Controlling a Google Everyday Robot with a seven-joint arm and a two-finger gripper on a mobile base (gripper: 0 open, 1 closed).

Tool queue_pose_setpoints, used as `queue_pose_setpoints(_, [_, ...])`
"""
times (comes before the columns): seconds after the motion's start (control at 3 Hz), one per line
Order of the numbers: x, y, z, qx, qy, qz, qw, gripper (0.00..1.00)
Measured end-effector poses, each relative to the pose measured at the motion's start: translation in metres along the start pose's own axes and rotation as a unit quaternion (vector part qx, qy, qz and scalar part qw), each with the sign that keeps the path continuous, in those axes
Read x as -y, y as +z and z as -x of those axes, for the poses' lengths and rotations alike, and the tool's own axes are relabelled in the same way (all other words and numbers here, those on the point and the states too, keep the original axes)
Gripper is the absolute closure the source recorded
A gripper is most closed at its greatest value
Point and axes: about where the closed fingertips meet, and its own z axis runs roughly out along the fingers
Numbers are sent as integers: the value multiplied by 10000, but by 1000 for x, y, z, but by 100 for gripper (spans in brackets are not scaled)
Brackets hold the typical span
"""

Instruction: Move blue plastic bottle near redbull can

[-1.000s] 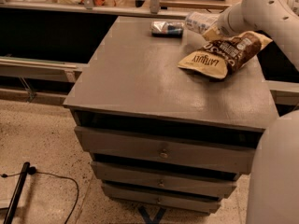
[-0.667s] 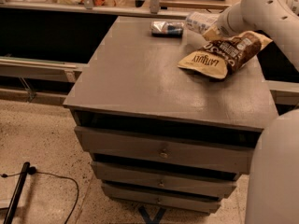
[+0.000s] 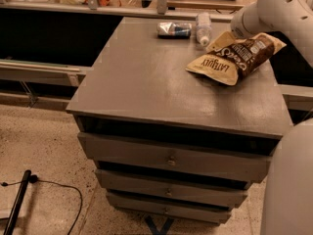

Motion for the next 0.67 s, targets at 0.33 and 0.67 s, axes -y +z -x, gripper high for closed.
queue_pose_setpoints(0.33, [1, -1, 0, 0, 6, 0, 10000, 0])
queue_pose_setpoints(0.67, [14, -12, -3, 41, 234, -72, 9997, 0])
